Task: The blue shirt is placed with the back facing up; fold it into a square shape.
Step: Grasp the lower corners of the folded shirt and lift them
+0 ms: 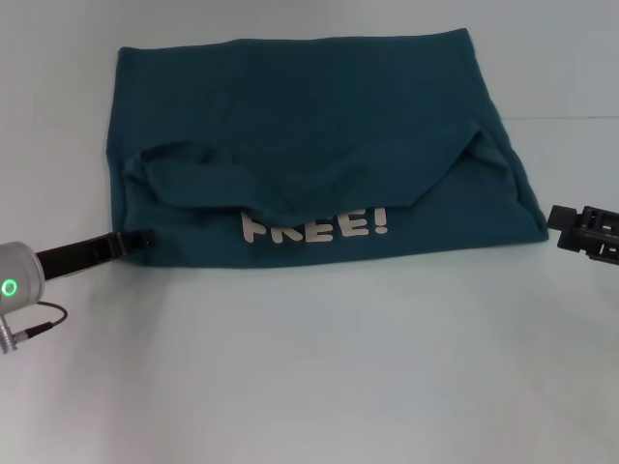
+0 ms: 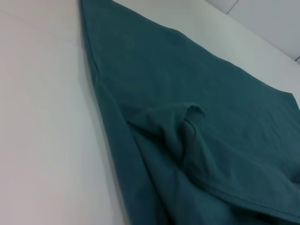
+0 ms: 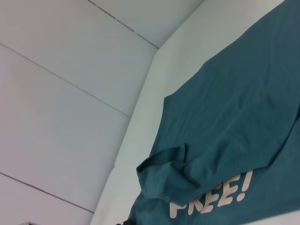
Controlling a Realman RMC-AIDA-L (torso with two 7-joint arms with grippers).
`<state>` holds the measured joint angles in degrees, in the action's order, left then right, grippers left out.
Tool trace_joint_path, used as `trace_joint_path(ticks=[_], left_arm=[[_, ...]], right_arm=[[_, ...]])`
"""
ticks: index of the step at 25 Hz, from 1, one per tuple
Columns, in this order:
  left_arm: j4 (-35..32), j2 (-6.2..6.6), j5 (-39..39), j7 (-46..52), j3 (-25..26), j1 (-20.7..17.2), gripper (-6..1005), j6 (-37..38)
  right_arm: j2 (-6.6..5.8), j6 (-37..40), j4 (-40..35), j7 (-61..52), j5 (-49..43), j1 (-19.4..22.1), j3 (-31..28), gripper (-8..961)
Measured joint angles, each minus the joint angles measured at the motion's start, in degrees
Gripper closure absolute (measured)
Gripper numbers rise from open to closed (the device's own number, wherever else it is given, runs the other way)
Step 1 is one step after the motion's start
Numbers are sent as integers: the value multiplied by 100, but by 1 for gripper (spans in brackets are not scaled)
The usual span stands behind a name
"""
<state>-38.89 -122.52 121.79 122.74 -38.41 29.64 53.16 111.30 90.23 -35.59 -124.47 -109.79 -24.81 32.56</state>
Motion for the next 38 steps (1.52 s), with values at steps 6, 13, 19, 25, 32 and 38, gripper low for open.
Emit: trace_joint_path(ticks=[6, 13, 19, 25, 32, 38], left_arm=[[-60, 9, -51, 90, 68, -23, 611, 176], [-102, 137, -41, 480, 182, 52, 962, 510], [-146, 204, -23, 726, 205, 158, 994, 634], [-137, 239, -3, 836, 210, 236, 993, 642], [-139, 255, -35, 895, 212, 325, 993, 655], [-121, 237, -47, 903, 212, 360, 992, 608]], right_arm=[[-53, -38, -7, -127, -74, -7, 15, 152], [-216, -156, -69, -358, -292, -129, 67, 153], [-556, -393, -235, -895, -959, -533, 59, 153], [-651, -817, -619, -1489, -2252, -1156, 82, 152], [-331, -1484, -616, -1464, -3197, -1622, 321, 153], [-44, -2181, -510, -1461, -3291, -1641, 787, 153]])
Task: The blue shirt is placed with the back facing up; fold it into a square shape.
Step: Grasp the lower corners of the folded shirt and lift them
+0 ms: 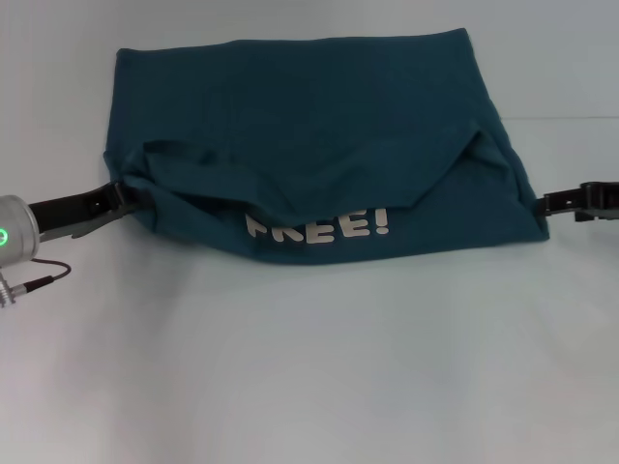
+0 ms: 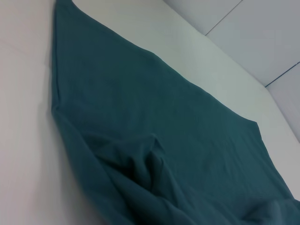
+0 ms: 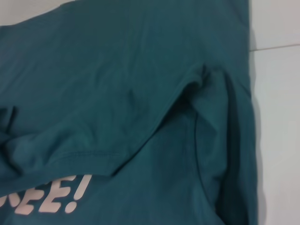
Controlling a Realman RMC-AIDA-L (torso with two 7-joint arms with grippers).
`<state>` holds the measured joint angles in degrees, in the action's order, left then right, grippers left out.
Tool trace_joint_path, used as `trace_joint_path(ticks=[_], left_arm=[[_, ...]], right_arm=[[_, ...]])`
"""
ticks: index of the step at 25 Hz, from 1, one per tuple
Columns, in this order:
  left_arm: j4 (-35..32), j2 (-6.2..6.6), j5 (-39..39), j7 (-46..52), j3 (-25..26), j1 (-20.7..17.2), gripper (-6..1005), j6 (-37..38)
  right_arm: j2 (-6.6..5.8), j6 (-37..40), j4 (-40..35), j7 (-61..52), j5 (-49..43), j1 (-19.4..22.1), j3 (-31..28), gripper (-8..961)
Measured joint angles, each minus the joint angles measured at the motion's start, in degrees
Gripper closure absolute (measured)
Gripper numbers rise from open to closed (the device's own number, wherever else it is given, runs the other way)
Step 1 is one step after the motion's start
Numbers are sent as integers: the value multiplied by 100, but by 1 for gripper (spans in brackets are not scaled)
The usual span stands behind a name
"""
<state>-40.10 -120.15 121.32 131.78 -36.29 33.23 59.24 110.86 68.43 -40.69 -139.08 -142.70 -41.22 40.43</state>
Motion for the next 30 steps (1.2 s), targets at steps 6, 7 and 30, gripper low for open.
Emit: trace_joint_path(ticks=[6, 7, 30], left_arm=[[7, -21, -3, 2, -1, 18, 992, -1], [7, -21, -3, 2, -1, 18, 992, -1], [11, -63, -13, 6, -1, 43, 990, -18]], right_arm=[[248, -539, 0, 27, 2, -11, 30, 152], [280, -608, 0, 44, 7, -17, 32, 152], [471, -1524, 518, 144, -21, -196, 774, 154]])
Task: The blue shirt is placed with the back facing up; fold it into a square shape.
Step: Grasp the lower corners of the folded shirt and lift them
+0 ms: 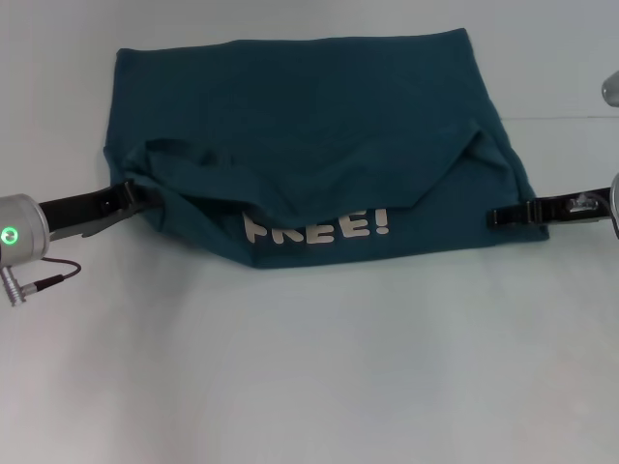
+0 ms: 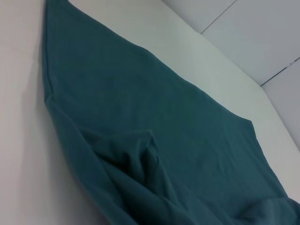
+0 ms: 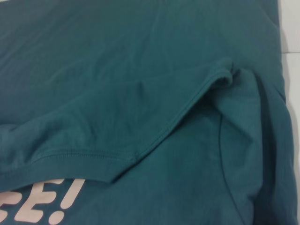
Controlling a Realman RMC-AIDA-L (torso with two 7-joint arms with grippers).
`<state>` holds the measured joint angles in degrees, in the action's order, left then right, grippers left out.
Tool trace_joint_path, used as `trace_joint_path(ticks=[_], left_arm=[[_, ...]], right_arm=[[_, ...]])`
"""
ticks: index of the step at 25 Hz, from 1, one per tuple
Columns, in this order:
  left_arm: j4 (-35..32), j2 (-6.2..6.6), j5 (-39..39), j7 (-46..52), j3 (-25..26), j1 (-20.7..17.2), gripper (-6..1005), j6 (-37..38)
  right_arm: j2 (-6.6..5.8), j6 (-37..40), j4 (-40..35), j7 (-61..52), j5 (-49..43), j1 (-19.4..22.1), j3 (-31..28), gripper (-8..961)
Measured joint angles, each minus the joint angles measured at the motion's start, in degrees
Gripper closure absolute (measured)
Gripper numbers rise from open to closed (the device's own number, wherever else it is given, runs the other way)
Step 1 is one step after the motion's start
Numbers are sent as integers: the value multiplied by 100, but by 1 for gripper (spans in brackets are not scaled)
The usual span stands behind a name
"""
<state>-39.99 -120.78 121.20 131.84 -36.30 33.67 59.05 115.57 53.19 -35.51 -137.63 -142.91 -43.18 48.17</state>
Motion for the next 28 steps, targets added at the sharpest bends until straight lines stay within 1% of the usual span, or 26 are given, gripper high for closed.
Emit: trace_joint_path(ticks=[7, 13, 18, 24, 28], left_arm=[[0, 2, 0, 0, 0, 4, 990, 1], [0, 2, 0, 0, 0, 19, 990, 1], [-1, 2, 0, 0, 0, 26, 989, 1], [-1, 2, 0, 0, 0, 26, 989, 1], [0, 2, 0, 0, 0, 26, 989, 1]], right_arm=[[9, -76, 37, -22, 0, -7, 5, 159], [-55, -173, 350, -74, 0, -129, 9, 225], [-65, -156, 340, -78, 0, -148, 1, 280], [-72, -141, 319, -122, 0, -139, -41, 515], [-85, -132, 311, -152, 0, -119, -42, 709]])
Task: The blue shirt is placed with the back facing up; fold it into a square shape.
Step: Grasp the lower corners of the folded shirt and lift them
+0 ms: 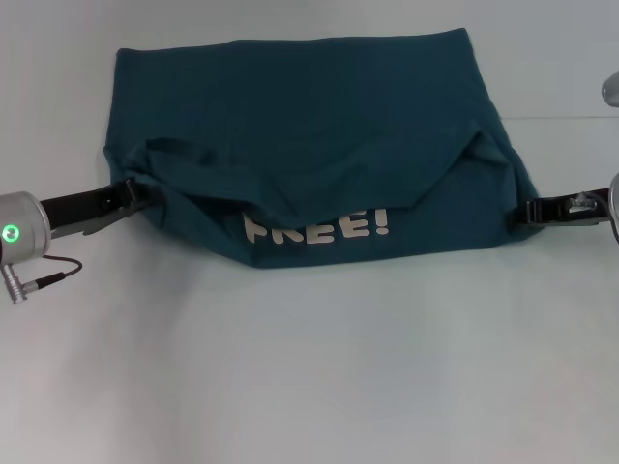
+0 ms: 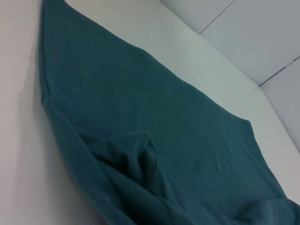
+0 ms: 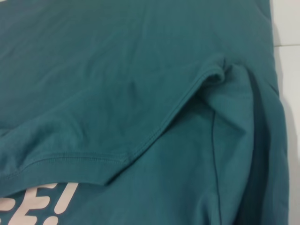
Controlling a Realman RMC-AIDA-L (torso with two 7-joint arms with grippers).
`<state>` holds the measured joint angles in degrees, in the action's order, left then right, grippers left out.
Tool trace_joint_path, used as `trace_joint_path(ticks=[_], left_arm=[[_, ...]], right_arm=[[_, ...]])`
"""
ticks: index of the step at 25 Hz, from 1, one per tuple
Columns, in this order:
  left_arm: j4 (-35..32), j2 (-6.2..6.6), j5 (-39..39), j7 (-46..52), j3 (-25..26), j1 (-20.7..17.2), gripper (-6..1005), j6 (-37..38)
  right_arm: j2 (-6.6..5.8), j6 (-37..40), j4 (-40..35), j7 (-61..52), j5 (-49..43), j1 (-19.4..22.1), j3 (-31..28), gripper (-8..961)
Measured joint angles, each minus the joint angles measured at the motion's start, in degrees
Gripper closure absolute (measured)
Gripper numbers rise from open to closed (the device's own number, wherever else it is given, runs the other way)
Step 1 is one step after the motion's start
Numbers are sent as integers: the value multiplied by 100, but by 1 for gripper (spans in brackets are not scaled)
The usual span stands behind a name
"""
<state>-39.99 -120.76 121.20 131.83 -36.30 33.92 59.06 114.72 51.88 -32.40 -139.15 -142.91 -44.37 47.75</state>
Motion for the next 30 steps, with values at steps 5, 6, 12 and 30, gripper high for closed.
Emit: trace_joint_path(ticks=[5, 6, 12, 30], left_arm=[[0, 0, 0, 0, 0, 0, 988, 15], [0, 2, 0, 0, 0, 0, 988, 38], [-20, 167, 56, 5, -4, -40, 988, 624], [-1202, 530, 2347, 289, 924, -590, 987, 4745]], right_arm=[[-19, 30, -6, -29, 0, 4, -3, 840], [-30, 60, -10, -45, 2, 4, -5, 860], [-218, 1044, -303, -187, 29, 83, -61, 922], [-683, 4718, -965, -161, -9, 743, -164, 922]])
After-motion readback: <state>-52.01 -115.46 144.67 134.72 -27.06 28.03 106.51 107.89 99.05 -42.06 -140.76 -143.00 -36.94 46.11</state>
